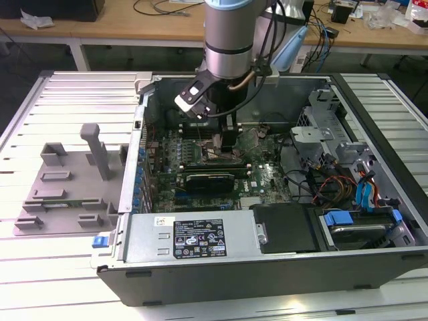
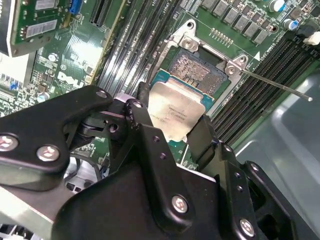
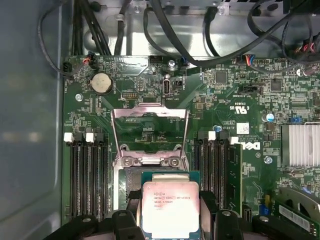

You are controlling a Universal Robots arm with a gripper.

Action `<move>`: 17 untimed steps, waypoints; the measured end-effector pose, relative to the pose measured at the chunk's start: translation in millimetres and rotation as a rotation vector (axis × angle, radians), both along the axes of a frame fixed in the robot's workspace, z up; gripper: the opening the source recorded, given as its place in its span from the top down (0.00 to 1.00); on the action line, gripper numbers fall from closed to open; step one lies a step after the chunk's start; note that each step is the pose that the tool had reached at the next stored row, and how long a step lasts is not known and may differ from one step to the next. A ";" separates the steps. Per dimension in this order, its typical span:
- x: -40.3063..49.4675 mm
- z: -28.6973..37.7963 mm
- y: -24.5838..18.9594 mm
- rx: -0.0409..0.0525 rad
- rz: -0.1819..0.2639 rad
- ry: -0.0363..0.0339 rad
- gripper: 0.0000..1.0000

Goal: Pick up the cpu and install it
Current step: 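Place the cpu into insertion slot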

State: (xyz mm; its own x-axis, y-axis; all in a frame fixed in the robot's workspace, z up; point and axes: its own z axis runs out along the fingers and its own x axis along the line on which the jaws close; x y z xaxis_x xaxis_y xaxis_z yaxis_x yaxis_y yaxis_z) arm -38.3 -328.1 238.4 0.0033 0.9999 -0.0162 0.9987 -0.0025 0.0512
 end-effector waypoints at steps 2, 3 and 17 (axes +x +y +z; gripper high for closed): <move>0.1 -2.6 1.0 0.0000 0.012 -0.0005 0.45; 0.0 -3.4 1.1 0.0000 0.023 -0.0009 0.45; -3.5 -15.8 9.8 0.0000 0.051 -0.0013 0.45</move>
State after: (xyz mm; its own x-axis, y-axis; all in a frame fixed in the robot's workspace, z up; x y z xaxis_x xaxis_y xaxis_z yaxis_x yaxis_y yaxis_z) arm -41.9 -318.3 222.6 -0.0474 0.9987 -0.0163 0.9975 0.0482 0.0525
